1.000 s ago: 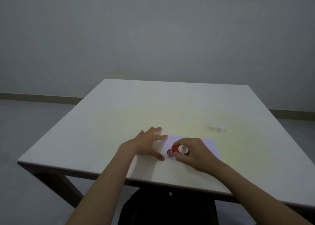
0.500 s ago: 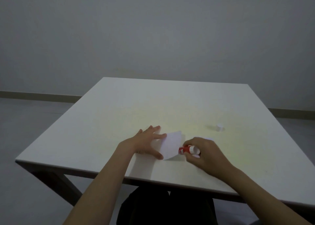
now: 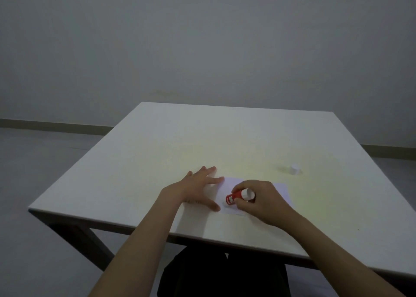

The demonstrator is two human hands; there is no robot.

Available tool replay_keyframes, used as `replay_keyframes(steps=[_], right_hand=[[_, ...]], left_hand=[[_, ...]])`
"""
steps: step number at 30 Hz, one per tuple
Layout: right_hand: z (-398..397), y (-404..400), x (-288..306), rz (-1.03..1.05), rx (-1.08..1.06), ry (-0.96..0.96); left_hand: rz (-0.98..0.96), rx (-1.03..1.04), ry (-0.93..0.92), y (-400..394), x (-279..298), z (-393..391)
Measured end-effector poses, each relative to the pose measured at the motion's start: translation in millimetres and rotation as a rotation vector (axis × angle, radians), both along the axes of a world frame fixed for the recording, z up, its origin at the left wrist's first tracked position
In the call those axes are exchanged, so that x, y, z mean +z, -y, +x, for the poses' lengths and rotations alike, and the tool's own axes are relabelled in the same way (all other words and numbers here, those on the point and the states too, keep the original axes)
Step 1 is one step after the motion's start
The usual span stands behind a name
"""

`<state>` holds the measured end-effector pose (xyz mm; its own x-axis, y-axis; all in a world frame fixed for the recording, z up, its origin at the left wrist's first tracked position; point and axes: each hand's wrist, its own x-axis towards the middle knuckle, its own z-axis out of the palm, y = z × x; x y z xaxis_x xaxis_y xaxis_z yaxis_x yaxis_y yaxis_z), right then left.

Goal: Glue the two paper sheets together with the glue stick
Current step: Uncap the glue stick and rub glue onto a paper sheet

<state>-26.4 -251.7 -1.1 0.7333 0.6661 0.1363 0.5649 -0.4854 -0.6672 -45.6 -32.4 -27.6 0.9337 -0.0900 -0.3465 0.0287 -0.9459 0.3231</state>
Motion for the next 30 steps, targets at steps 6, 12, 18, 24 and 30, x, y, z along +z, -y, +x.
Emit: replay_keyframes(steps=[6, 12, 18, 24, 30], right_hand=[[20.4, 9.3, 2.7, 0.032, -0.148, 0.042], [-1.2, 18.9, 1.0, -0.087, 0.103, 0.029], [25.4, 23.4, 2.5, 0.021, -0.137, 0.000], [3.4, 2.7, -0.8, -0.012, 0.085, -0.058], [42.4, -2.4, 1.0, 0.077, -0.180, -0.020]], left_hand=[[0.003, -0.013, -0.004, -1.1, -0.1, 1.2], [-0.019, -0.004, 0.008, -1.7, -1.2, -0.3], [-0.016, -0.008, 0.012, -0.9, -0.4, 0.1], [-0.019, 0.005, 0.028, -1.4, -3.2, 0.4], [-0.035, -0.005, 0.030, -1.3, -0.1, 0.7]])
